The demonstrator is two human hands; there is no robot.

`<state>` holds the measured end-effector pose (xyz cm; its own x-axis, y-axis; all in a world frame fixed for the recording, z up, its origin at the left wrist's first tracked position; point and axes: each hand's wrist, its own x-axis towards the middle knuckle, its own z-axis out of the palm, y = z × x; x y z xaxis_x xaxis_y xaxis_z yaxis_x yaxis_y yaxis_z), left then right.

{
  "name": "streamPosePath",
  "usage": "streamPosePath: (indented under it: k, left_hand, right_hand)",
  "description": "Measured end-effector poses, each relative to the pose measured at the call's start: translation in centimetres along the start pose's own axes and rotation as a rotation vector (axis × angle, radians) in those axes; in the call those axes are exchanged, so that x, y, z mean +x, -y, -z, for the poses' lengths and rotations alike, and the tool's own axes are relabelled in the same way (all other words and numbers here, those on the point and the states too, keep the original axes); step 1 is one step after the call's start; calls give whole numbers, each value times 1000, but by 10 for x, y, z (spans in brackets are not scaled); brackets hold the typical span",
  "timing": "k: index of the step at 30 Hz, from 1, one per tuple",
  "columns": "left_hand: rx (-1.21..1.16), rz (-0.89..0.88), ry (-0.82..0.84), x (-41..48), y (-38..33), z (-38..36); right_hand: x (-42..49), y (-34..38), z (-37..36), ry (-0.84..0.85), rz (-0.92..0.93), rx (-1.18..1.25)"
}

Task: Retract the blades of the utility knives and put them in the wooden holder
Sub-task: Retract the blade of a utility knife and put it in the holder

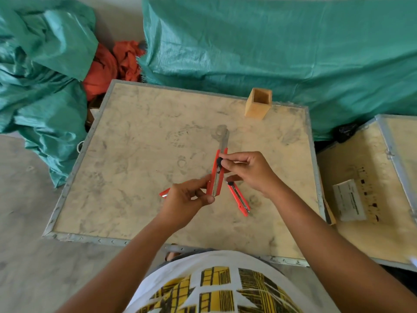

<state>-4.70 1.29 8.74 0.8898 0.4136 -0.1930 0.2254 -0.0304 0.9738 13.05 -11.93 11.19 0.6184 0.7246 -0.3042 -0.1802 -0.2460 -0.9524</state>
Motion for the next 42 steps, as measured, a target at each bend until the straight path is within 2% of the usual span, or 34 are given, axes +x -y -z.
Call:
streamPosePath:
  k: [10,17,21,27,32,37,42]
  left_hand:
    - [-120,44,20,5,-21,9]
    - [-139,26,55,4,-26,5]
    - [-131,11,85,6,-29,2]
    - [-160,5,52,8,-31,1]
    - [-148,-46,66,12,-34,0]
    - [-176,-44,62,14,-35,0]
    - [-174,-62,48,20,-37,-2]
  right_hand:
    - [-15,17,-3,124,157,-317]
    - [-22,23,3,130,128,-371]
    - [-24,25,5,158,170,-401]
    - [-26,21,-1,28,206,-372]
    - [-23,20,2,62,195,-359]
    - [-22,21,0,8,233,-370]
    - [-17,21,7,21,243,-366]
